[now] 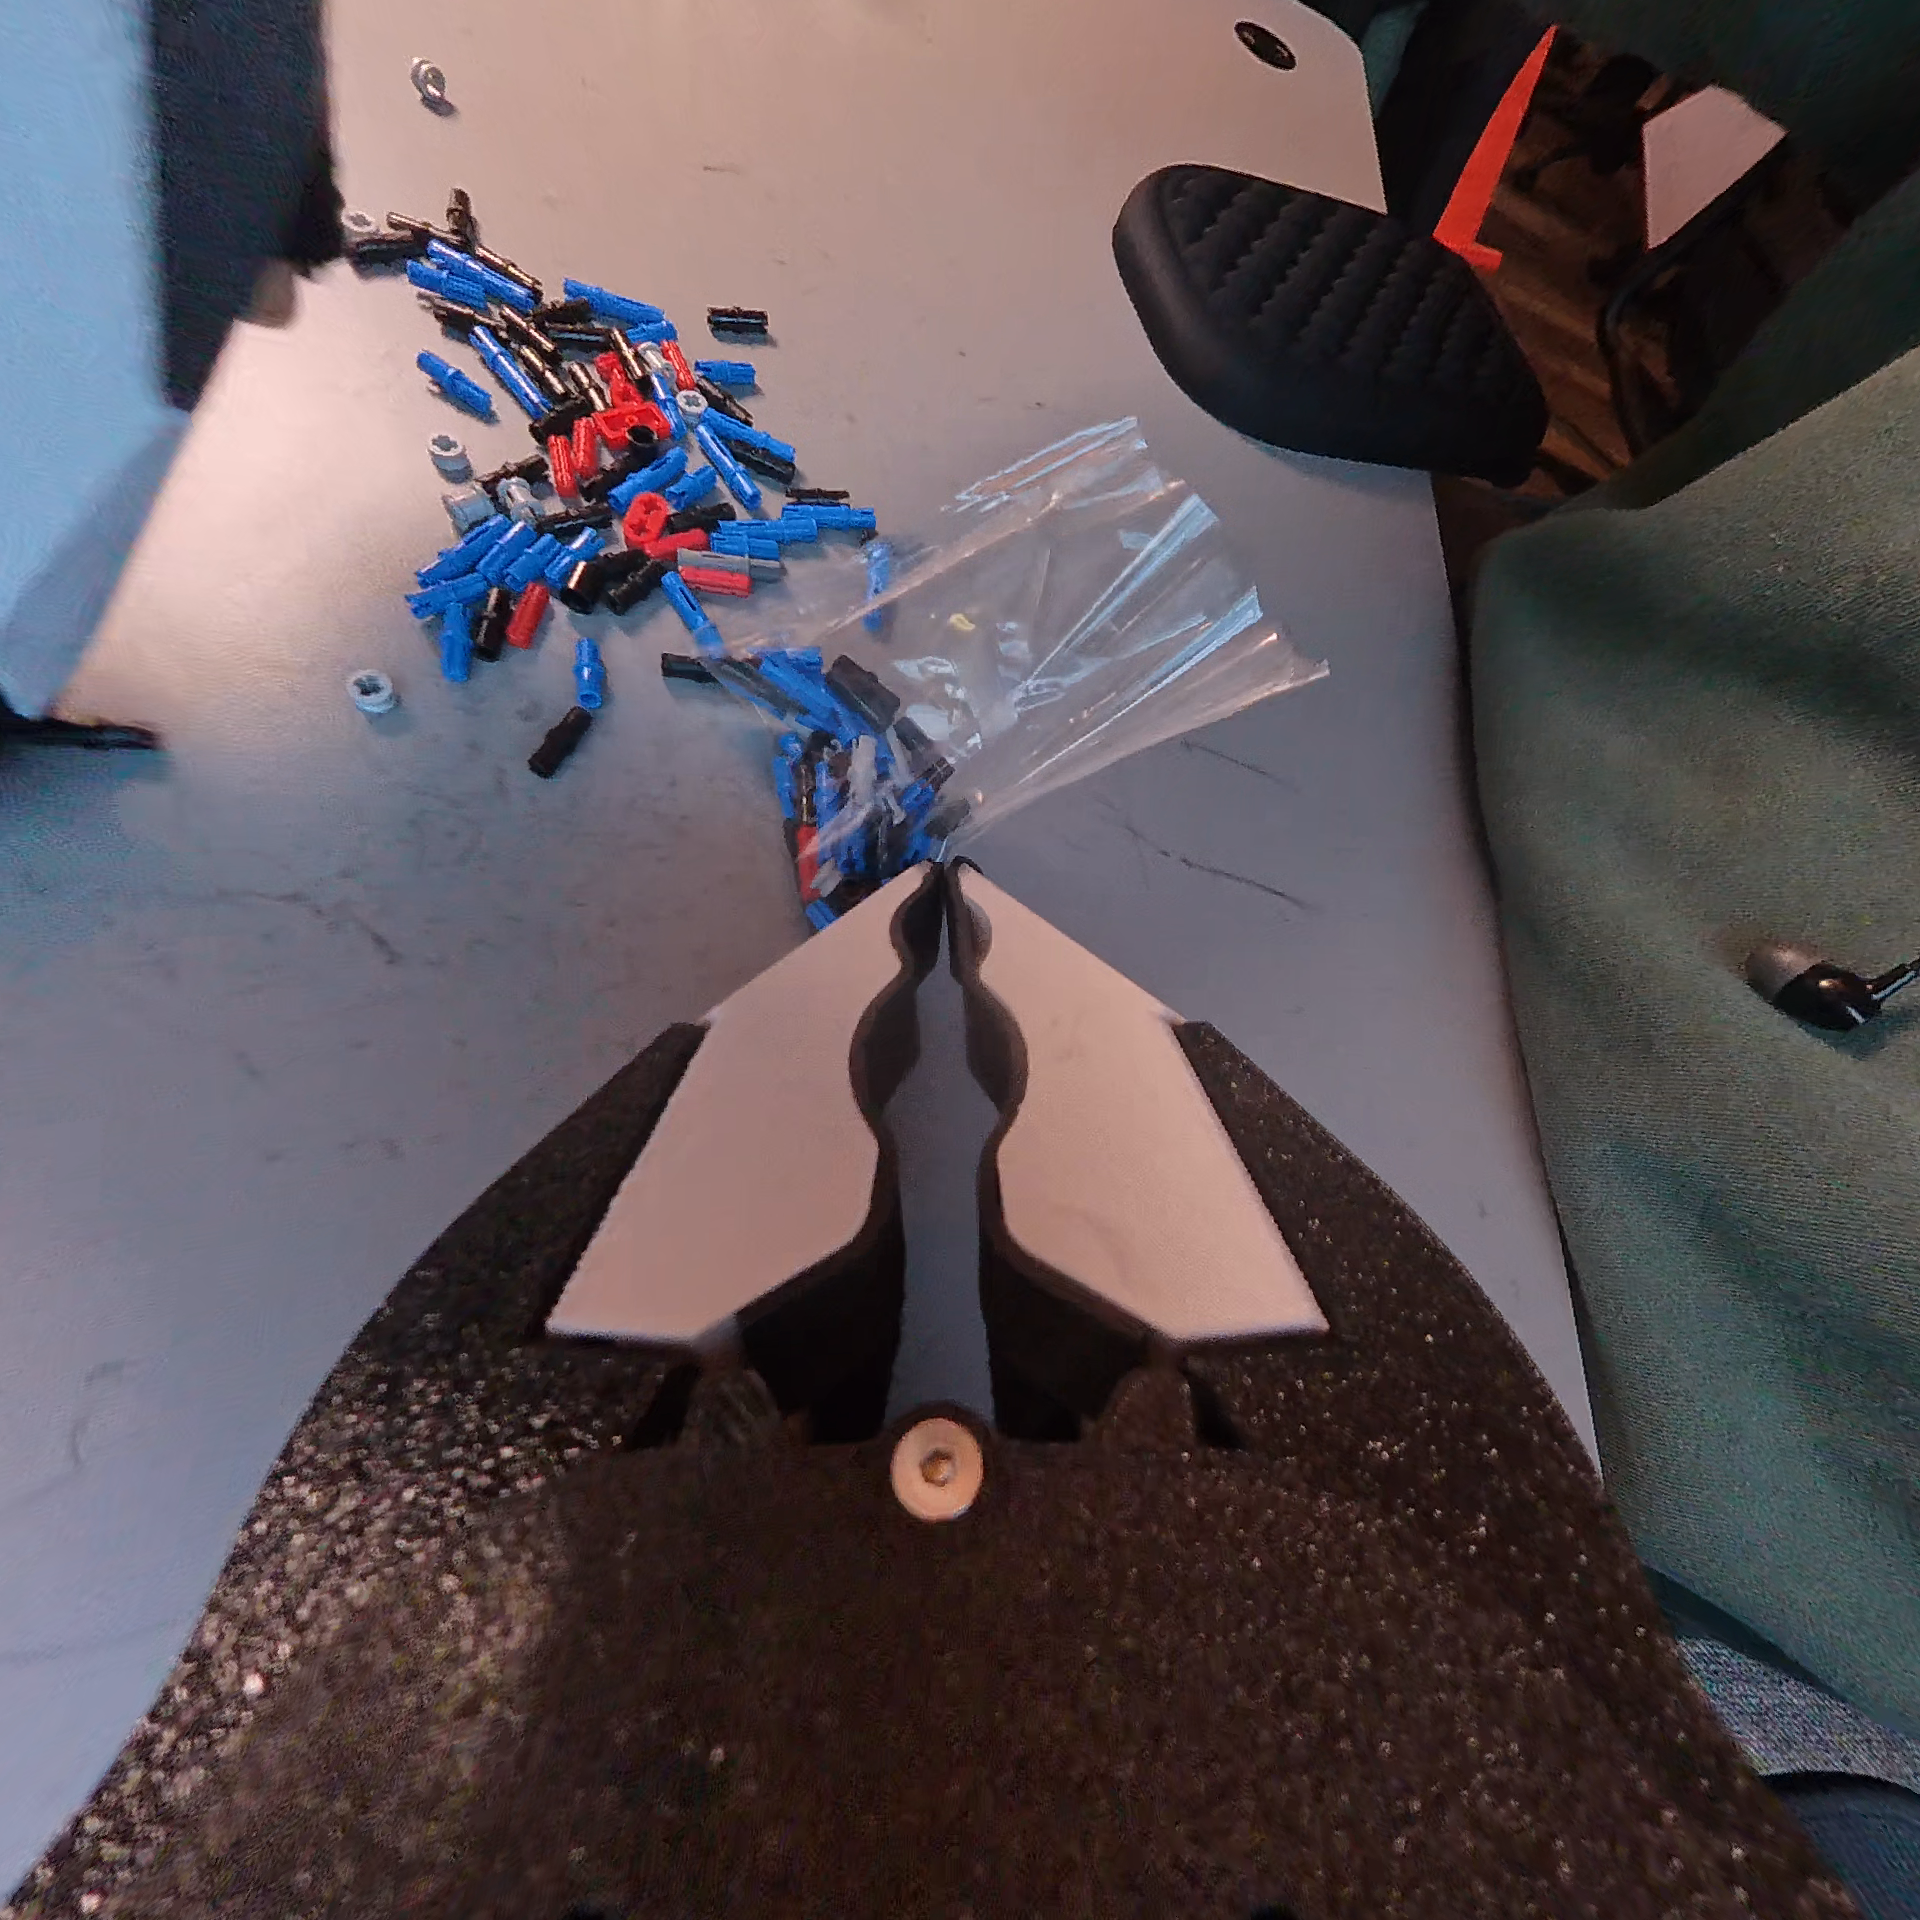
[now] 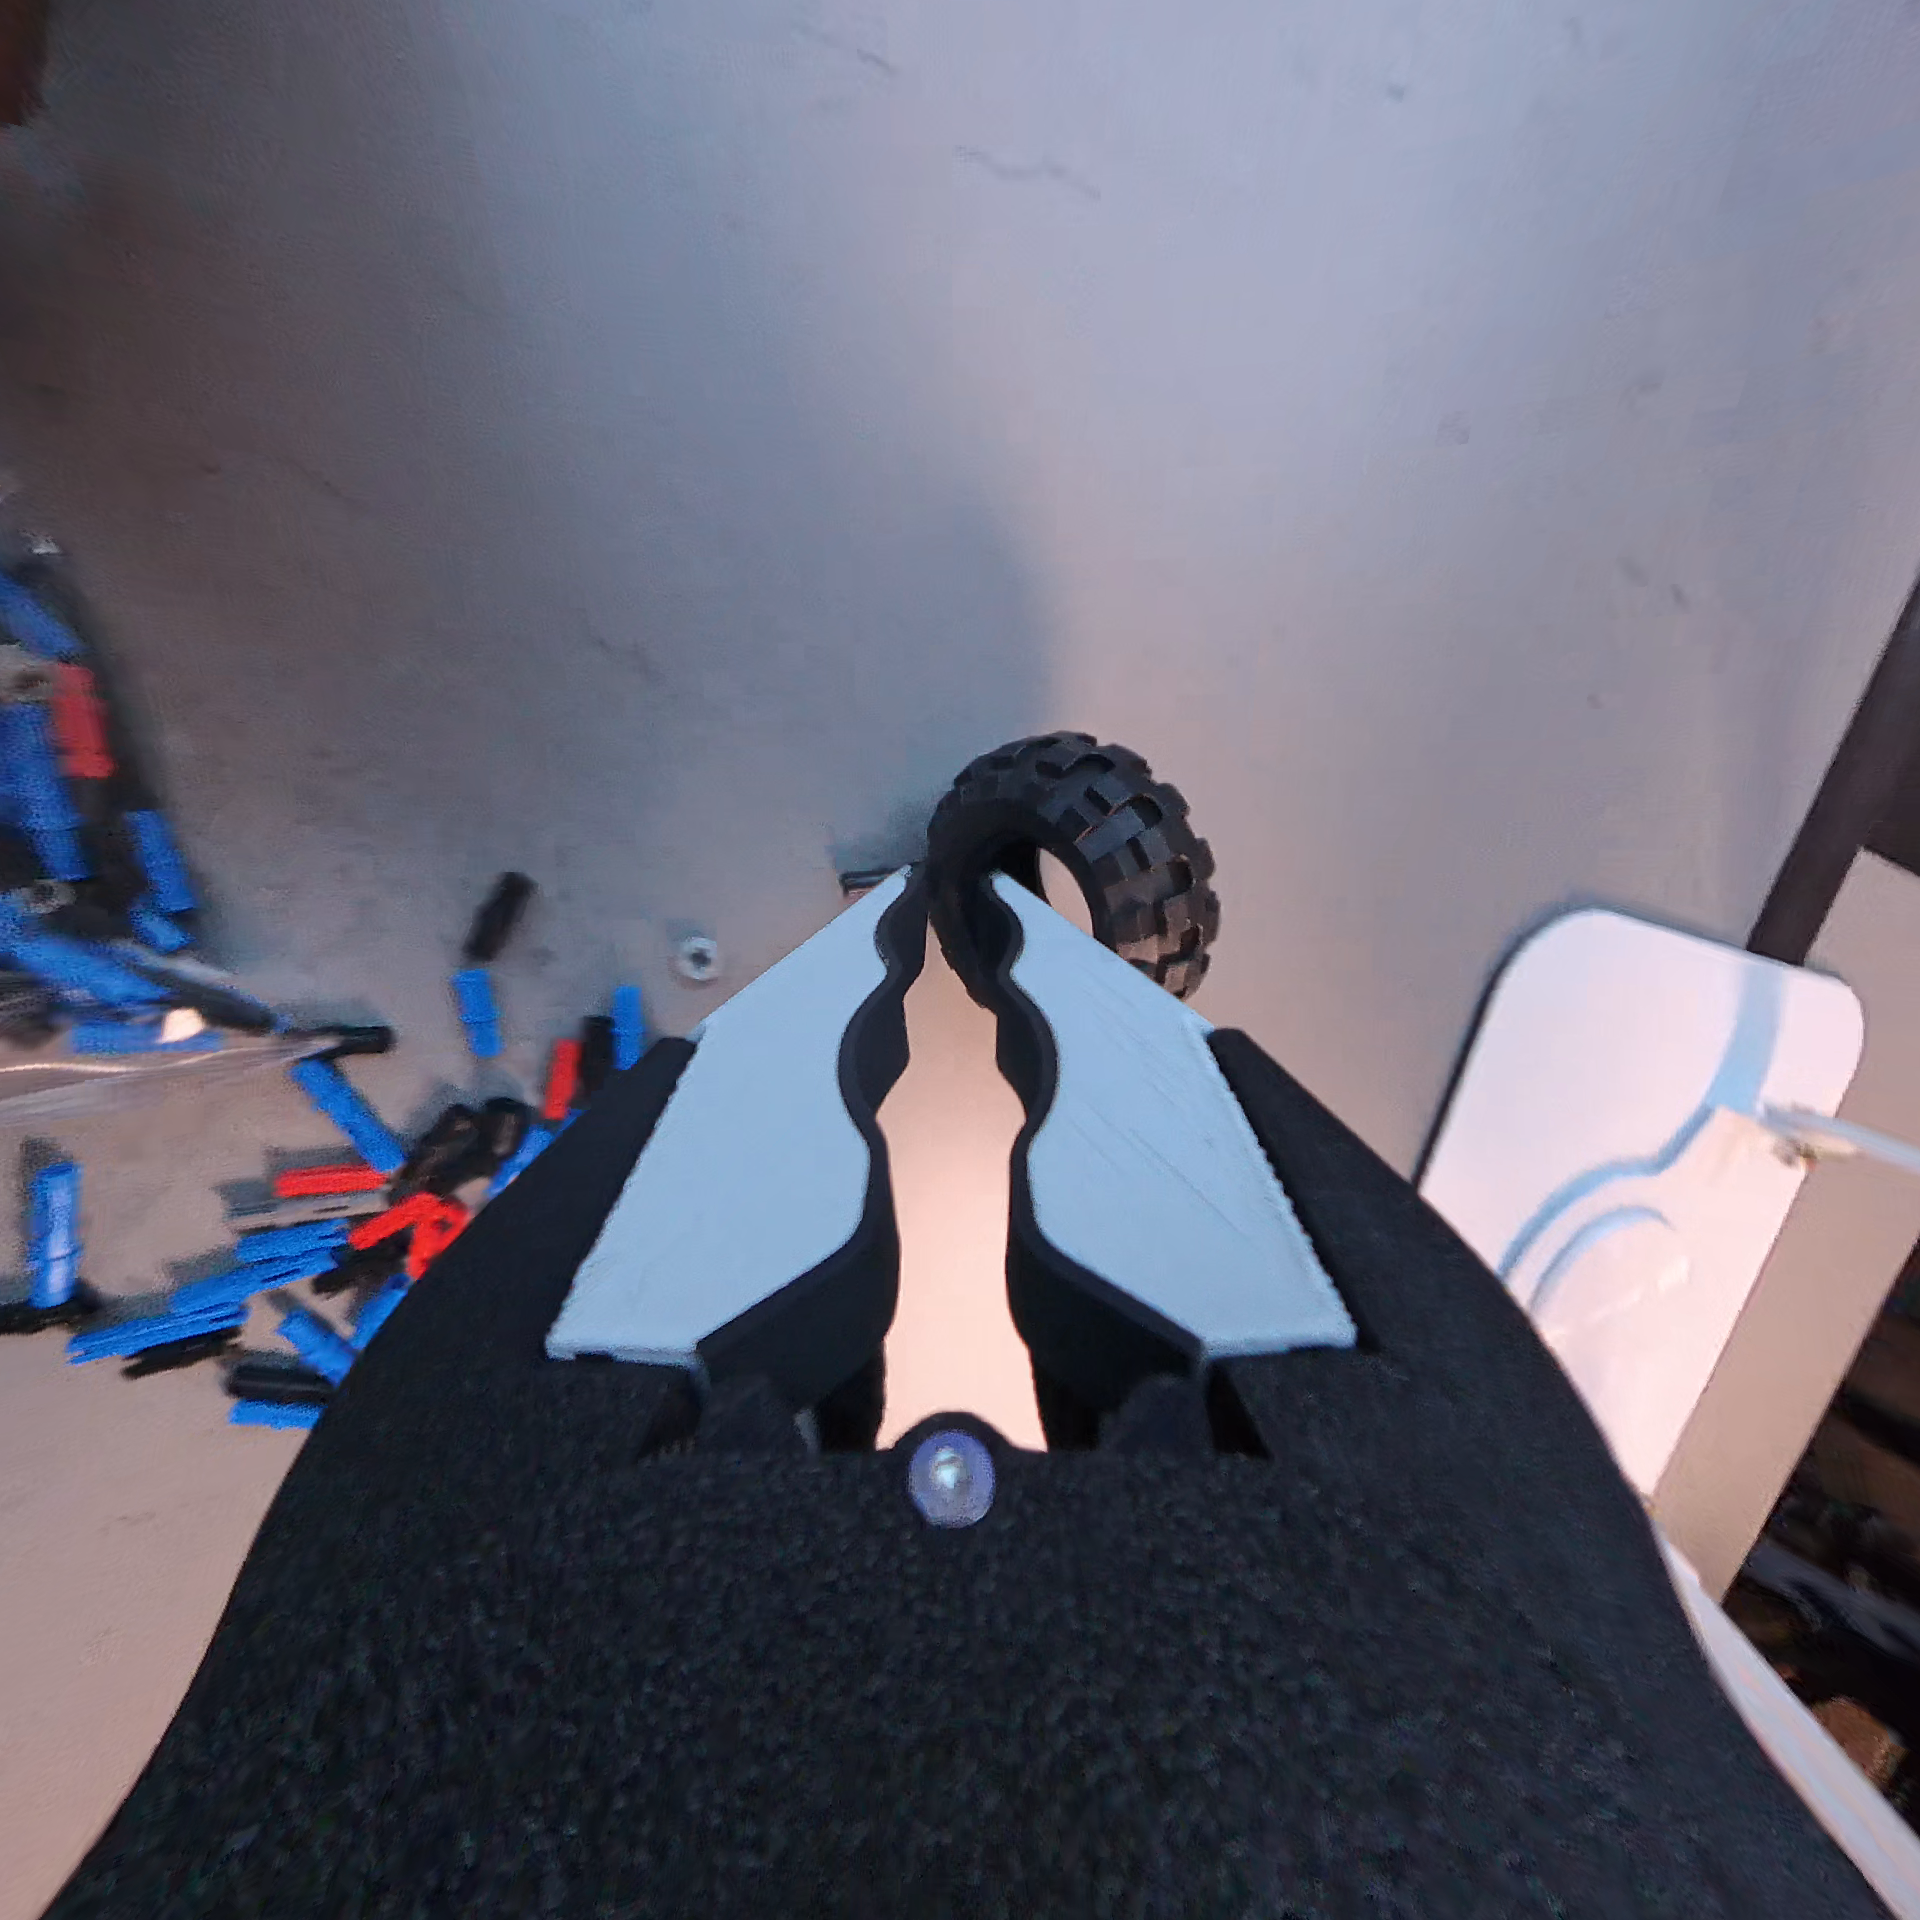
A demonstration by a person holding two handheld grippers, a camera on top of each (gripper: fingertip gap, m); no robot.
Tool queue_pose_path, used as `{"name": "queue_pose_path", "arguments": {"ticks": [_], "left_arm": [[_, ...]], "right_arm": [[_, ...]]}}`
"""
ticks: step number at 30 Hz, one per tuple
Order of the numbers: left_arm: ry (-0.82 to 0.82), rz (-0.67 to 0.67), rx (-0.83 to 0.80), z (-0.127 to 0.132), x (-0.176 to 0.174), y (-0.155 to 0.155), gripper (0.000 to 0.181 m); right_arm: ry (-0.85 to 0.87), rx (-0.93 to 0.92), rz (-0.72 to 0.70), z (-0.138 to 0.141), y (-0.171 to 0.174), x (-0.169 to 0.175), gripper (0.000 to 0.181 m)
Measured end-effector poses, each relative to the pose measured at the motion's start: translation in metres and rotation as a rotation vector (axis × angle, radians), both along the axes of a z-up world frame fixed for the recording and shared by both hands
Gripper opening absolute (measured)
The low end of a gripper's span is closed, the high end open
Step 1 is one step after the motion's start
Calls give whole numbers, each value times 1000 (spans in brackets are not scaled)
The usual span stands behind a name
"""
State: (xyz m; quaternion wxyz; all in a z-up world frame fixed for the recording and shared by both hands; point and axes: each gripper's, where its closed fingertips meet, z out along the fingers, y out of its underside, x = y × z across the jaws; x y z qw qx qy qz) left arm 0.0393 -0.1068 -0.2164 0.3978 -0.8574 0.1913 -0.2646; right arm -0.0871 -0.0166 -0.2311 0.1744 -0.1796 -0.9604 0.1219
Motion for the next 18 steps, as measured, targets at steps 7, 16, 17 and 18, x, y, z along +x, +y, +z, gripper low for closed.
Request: {"name": "queue_pose_path", "arguments": {"ticks": [7, 16, 17, 18], "left_arm": [[6, -14, -10, -2, 2, -1, 0], [22, -19, -10, -3, 3, -1, 0], [23, -22, -14, -4, 3, -1, 0], [22, -24, -17, -4, 3, -1, 0]], "right_arm": [[-23, 80, 212, -1, -19, 83, 8], [83, 58, -546, 26, 152, 110, 8], [72, 76, -648, 19, 177, 120, 9], [47, 64, -722, 11, 190, 129, 9]]}}
